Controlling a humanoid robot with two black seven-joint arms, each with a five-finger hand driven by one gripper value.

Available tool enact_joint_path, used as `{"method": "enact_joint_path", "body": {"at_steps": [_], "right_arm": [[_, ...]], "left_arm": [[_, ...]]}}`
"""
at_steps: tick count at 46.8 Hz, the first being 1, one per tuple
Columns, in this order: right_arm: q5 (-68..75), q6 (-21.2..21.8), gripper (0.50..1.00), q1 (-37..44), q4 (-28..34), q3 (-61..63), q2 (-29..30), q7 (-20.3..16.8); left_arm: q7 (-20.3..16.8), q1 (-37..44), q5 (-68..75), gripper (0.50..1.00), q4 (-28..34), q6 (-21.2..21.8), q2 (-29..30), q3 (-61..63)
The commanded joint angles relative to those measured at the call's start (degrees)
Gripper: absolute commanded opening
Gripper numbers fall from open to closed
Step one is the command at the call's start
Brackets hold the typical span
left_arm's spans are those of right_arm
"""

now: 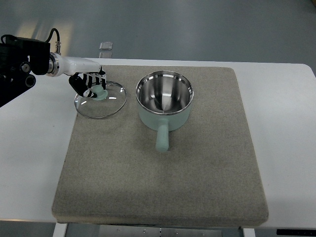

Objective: Place lid left of pot with left hand
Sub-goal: 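Carry the lid beside the pot and lower it onto the mat, then open the left hand and release the lid knob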

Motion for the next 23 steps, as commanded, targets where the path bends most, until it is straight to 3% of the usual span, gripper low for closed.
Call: {"method": "enact_joint_path", "body": {"at_steps": [1, 18, 21, 23], "right_arm": [[0.0, 0.0, 0.921, 0.0, 0.0, 0.0, 0.0, 0.0], [0.0, 0.0, 0.921, 0.0, 0.0, 0.0, 0.0, 0.0], [0.0, 0.0, 0.921, 0.0, 0.0, 0.0, 0.0, 0.0], [0.0, -0.1, 0.921, 0.0, 0.0, 0.0, 0.0, 0.0]], "left_arm": [[0.0, 0.1, 0.3, 0.500, 0.1, 1.0, -0.5, 0.2], [-0.1, 0.1, 2.3, 0.503, 0.1, 1.4, -0.5, 0.1], [0.0, 0.1, 2.2, 0.563, 0.1, 1.5, -0.5, 0.0], [0.0, 0.1, 2.2, 0.644, 0.1, 1.8, -0.5, 0.0]]}}
